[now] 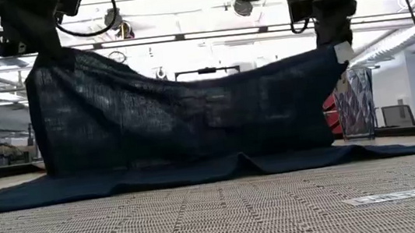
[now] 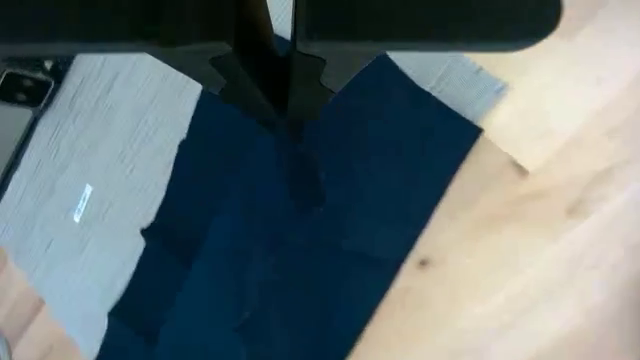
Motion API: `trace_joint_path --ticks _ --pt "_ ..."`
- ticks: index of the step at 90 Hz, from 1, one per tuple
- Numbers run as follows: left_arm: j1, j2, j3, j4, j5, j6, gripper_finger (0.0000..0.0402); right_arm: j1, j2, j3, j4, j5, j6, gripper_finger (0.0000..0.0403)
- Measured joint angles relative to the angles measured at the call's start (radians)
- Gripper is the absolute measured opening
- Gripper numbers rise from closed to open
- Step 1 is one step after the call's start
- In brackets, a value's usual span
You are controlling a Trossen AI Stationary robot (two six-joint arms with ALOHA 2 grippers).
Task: Set table place
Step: Fold the dark blue napkin
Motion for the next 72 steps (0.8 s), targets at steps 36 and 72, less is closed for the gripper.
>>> trace_joint_path --ticks 36,72 --pt "-0.053 0.112 -0.026 0.134 0.103 -0.024 0.0 0.123 -0.014 -0.136 0.173 -0.042 0.132 0.0" --pt "-0.091 0.237 -0.026 0.267 0.177 0.012 0.0 0.229 -0.014 -0.229 0.215 -0.063 0.186 0.0"
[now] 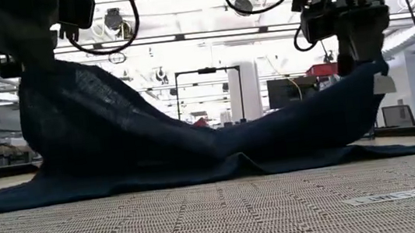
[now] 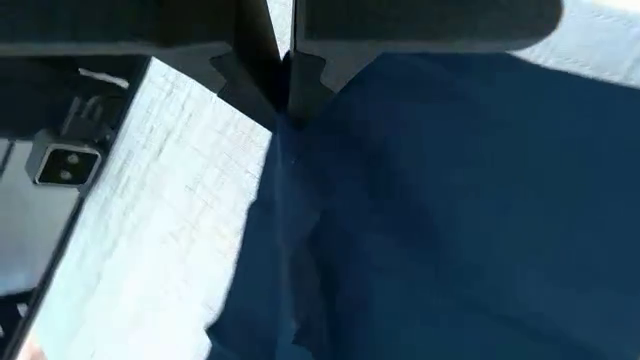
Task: Set table place
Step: Fold the dark blue napkin
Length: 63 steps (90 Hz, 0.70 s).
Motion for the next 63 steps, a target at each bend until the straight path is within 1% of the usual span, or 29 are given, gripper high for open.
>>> trace_joint_path --ticks 11,17,22,31,49,55,63 --pt "-0.014 0.047 0.0 -0.018 0.071 0.08 0.0001 0.012 0.0 -0.014 -0.003 -0.054 -0.046 0.0012" --pt "-0.014 0.054 0.0 -0.04 0.111 0.114 0.0009 0.011 0.0 -0.014 0.001 -0.079 -0.067 0.0033" --pt "-0.011 0.049 0.0 -0.051 0.124 0.118 0.0021 0.011 0.0 -0.014 0.006 -0.095 -0.071 0.0057" --pt "-0.005 0.037 0.0 -0.053 0.124 0.12 0.0053 0.011 0.0 -0.014 0.006 -0.11 -0.065 0.0108" --pt "-0.008 0.03 0.0 -0.051 0.126 0.091 0.0136 0.027 0.0 -0.014 0.009 -0.139 -0.038 0.0221" --pt "-0.009 0.03 0.0 -0.043 0.125 0.072 0.0162 0.027 0.0 -0.014 0.009 -0.138 -0.032 0.0249" --pt "-0.009 0.03 0.0 -0.029 0.122 0.068 0.0189 0.027 0.0 -0.014 0.009 -0.135 -0.023 0.0274"
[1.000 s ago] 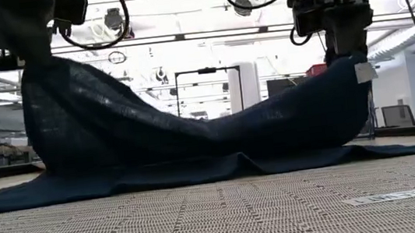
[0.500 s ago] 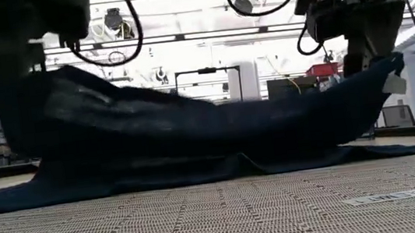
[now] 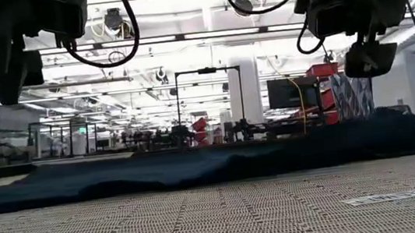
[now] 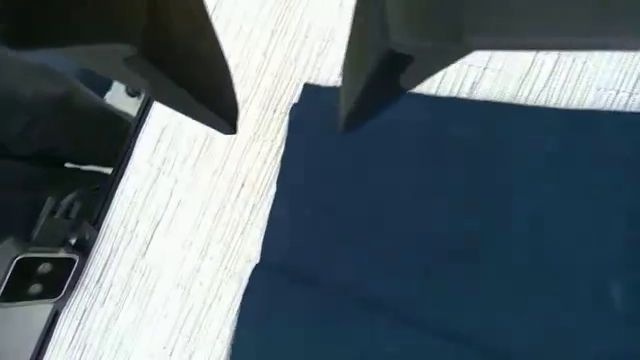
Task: Set table place
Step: Fold the dark blue napkin
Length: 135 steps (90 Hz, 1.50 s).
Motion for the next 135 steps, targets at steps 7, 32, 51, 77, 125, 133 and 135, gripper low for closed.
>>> trace_joint_path --ticks 7,32,51,77,125,133,135 --pt "0.0 0.0 0.0 -0.002 -0.005 -0.009 0.0207 0.0 0.0 0.0 0.0 0.001 0.005 0.0285" --pt "0.0 0.0 0.0 0.006 -0.045 -0.026 0.0222 0.0 0.0 0.0 0.003 0.005 0.016 0.0288" --pt "0.008 0.0 0.0 0.004 -0.174 -0.021 0.0222 0.0 0.0 0.0 0.121 0.081 0.075 0.0286" --pt "0.07 0.0 0.0 0.005 -0.469 -0.092 0.0221 -0.005 0.029 0.0 0.278 0.562 0.327 0.0217" --pt "0.174 0.0 0.0 0.02 -0.539 0.003 0.0221 0.076 0.198 0.0 0.287 0.767 0.685 0.0001" --pt "0.185 0.0 0.0 0.02 -0.539 0.032 0.0221 0.097 0.24 0.0 0.294 0.768 0.736 0.0" --pt "0.188 0.0 0.0 0.02 -0.539 0.035 0.0221 0.101 0.251 0.0 0.298 0.769 0.745 0.0"
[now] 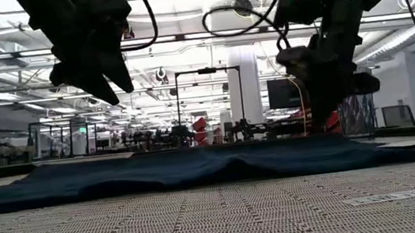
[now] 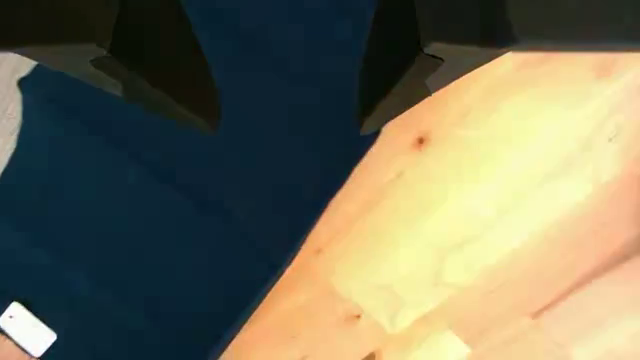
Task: Set table place
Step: Fold the dark blue napkin
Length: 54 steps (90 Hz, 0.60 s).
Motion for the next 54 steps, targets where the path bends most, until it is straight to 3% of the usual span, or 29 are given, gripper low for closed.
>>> trace_joint_path --ticks 23,54 --pt "0.033 0.0 0.0 0.001 0.0 0.054 0.0221 -0.058 0.096 0.0 0.117 0.045 0.024 0.0" --pt "0.087 0.0 0.0 0.0 0.003 0.1 0.0221 -0.297 0.18 0.0 0.409 0.05 -0.058 0.0"
